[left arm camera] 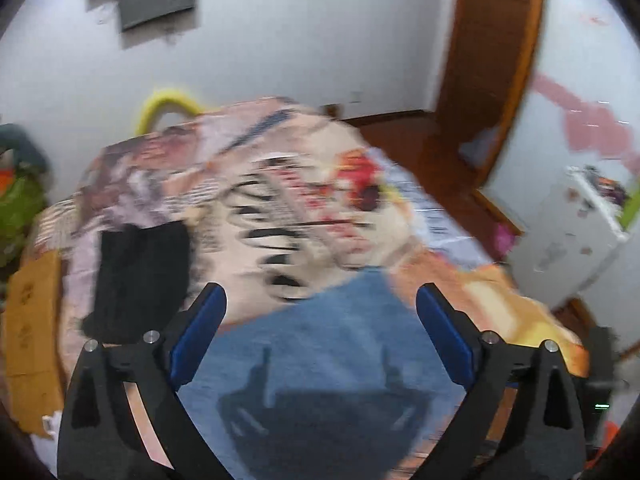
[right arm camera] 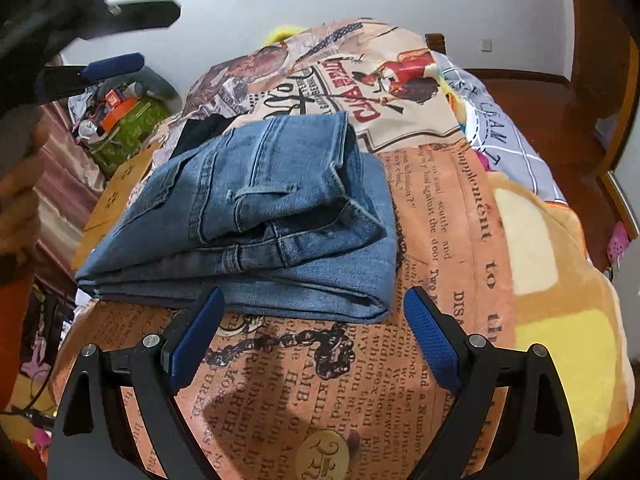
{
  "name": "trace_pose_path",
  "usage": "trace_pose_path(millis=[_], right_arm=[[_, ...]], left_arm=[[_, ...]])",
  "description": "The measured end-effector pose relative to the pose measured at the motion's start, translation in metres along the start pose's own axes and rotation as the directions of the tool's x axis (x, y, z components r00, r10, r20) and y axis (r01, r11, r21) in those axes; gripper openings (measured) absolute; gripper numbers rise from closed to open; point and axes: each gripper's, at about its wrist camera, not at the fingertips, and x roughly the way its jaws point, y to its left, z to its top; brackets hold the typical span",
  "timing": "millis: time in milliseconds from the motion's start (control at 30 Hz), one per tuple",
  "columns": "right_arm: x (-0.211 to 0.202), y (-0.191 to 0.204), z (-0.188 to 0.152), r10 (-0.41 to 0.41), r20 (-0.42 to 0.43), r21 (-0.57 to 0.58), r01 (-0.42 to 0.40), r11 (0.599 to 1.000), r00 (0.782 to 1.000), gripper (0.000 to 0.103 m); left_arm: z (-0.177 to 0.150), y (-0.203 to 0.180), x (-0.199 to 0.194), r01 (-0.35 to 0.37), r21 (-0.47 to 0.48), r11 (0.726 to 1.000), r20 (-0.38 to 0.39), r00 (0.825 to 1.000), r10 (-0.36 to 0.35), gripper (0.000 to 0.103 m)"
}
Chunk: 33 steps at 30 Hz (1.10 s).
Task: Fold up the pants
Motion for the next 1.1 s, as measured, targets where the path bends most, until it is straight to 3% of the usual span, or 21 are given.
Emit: trace_pose_path(millis=[100,267,400,500,600,633,700,967,1100], right_arm=[[0.006,0.002,-0.001,0.008,-0.021,-0.002,-0.008,1.000,1.000,0.090],[0.019,0.004,0.002,-0.001,-0.061,-0.009,0.001,1.000,0.998,0.090],[0.027,0.006,0.009,-0.034,-0.066,-0.015,0.033,0.999,0.997,0.092],[0.032,0.004,0.016,-0.045,-0.080,-0.005,0.045,0.999,0.996,0.092],[0.036,0.005,0.021,-0.061,-0.089,-0.014,0.060,0.998,0.994,0.092],[0.037,0.005,0.023,-0.064,-0.093,-0.016,0.063,0.998,0.994,0.092],[0.040,0.005,0.027,-0.075,-0.100,-0.031,0.072,0.997,0.992,0.092],[0.044,0.011,0.048,-0.094,-0.051,-0.060,0.091,0.994,0.994,0.090],[0.038,0.021,0.051,-0.099,-0.011,-0.086,0.098,0.991,0.995,0.090]], left_arm=[[0.000,0.042,0.027,-0.100,-0.024,0.995,-0.049,0.994,0.098,0.097],[-0.007,0.109,0.074,-0.206,-0.064,0.977,-0.161,0.968,0.193,0.097],[-0.019,0.144,0.112,-0.223,-0.088,0.971,-0.248,0.949,0.196,0.097],[-0.032,0.157,0.145,-0.243,-0.058,0.968,-0.334,0.919,0.210,0.097],[-0.052,0.153,0.168,-0.194,0.058,0.979,-0.394,0.897,0.201,0.097],[-0.056,0.153,0.164,-0.179,0.070,0.981,-0.365,0.911,0.192,0.097],[-0.062,0.158,0.160,-0.141,0.078,0.987,-0.376,0.913,0.160,0.097],[-0.107,0.185,0.129,-0.048,-0.022,0.999,-0.447,0.894,0.033,0.097],[-0.128,0.180,0.099,-0.073,-0.039,0.997,-0.435,0.899,0.049,0.098]])
